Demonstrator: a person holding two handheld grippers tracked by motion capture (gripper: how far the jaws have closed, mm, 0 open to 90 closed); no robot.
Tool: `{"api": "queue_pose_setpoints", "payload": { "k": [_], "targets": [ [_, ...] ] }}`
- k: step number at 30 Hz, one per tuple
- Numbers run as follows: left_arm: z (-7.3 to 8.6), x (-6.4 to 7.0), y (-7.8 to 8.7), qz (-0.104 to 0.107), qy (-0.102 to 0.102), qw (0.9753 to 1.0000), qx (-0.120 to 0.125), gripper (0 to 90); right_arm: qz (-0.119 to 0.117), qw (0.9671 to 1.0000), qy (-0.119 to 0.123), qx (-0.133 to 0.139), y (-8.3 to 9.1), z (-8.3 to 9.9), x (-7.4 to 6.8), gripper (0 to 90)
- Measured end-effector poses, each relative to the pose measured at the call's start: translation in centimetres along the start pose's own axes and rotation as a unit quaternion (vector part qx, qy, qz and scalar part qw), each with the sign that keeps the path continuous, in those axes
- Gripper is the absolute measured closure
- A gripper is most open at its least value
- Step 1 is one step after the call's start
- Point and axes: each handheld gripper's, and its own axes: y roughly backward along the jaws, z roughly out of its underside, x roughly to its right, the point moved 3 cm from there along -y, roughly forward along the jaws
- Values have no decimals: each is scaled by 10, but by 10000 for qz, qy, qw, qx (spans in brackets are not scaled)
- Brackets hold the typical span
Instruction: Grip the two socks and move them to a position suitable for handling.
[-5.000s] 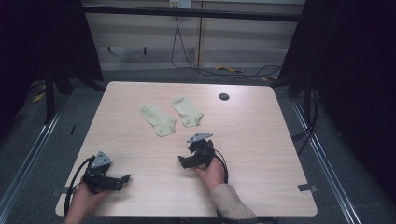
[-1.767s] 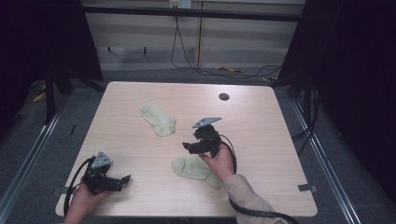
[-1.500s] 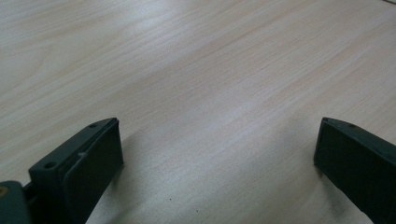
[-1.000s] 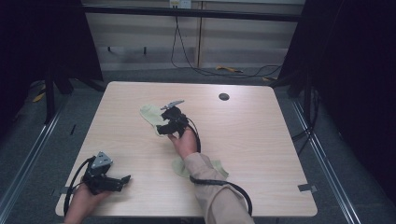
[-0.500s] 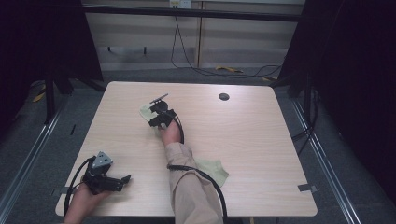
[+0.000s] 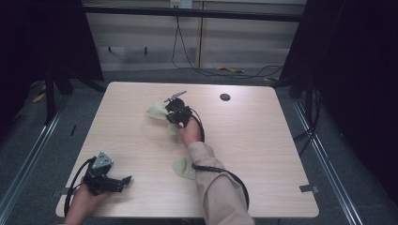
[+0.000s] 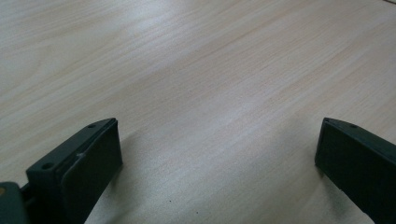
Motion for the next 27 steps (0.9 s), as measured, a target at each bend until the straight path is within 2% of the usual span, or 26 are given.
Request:
{"api": "queue_pose_setpoints", "payload": {
  "k": [1,6,9,12,14,18,27],
  "targets": [
    [0,0,0,-14,-12,10000,6,1,0,10000,0,0,0,0,0,864],
    [0,0,0,5,-42,10000,-38,2,-68,9996,253,55,34,13,12,864],
    [0,-1,0,-6,-45,10000,-25,1,-94,9995,271,120,54,22,22,864],
    [0,-1,0,2,-57,10000,-21,1,-167,9995,187,198,71,33,29,864],
    [0,-1,0,5,-45,10000,-19,2,-168,9994,223,202,87,46,34,864],
    [0,-1,0,1,-57,10000,-20,2,-145,9993,282,192,101,58,39,863],
    [0,0,0,14,-41,10000,-26,1,-191,9985,494,109,116,78,42,863]
  ]
}}
